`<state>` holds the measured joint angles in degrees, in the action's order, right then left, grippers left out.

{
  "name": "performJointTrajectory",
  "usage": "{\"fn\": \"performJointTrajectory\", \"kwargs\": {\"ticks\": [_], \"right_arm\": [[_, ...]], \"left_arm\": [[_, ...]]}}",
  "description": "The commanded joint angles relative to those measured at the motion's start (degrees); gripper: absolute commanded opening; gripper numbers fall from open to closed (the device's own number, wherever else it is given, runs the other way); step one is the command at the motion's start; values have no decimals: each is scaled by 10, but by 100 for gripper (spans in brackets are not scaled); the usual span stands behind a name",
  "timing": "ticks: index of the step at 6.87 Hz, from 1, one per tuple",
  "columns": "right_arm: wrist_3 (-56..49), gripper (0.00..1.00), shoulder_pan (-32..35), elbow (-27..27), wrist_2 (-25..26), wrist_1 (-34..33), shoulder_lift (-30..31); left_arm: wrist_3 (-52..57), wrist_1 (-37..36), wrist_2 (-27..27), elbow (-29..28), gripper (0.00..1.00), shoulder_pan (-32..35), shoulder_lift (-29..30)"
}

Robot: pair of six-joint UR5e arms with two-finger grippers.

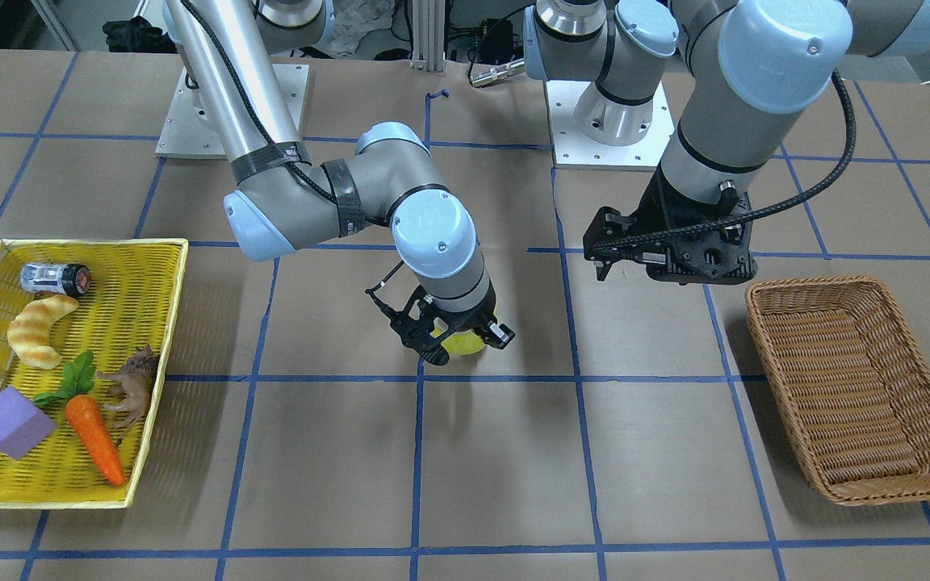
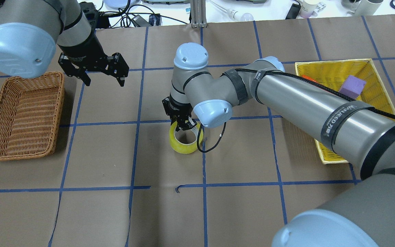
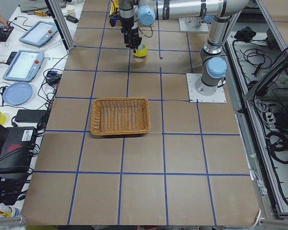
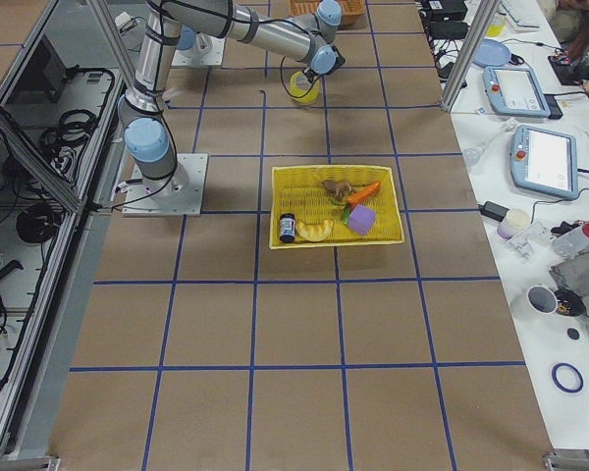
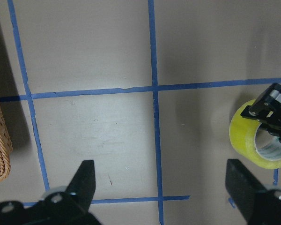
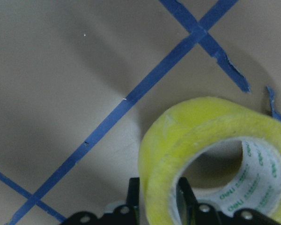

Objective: Transfer tape with both arms
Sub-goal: 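Set the tape roll on the table, release it, and withdraw the right gripper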

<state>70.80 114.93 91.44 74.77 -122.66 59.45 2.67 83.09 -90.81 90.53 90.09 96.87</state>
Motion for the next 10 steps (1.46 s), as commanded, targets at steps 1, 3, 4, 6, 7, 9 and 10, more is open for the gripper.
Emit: {"fn": "performJointTrajectory", "kwargs": {"ticks": [1,3,4,6,7,9,10], "right_arm": [[-8,100,-11,-3,3,6,25],[-149,100,-70,0,62,77,70],[-258,100,-120,3,77,129,112],[-515,100,-223,1,78,190,183],[-643,100,-255,1,91,237,216],[-719,100,-260,-2,150,289,252],[-719,100,-261,-7,150,311,256]], "left_arm": [[0,0,26,0,100,0,1],[-3,0,29,4,100,2,1],[-6,-6,56,21,100,14,-1],[-46,-82,71,65,100,73,2],[-68,-141,70,109,100,107,6],[-73,-258,70,190,100,113,35],[-72,-275,65,193,100,113,59]]}}
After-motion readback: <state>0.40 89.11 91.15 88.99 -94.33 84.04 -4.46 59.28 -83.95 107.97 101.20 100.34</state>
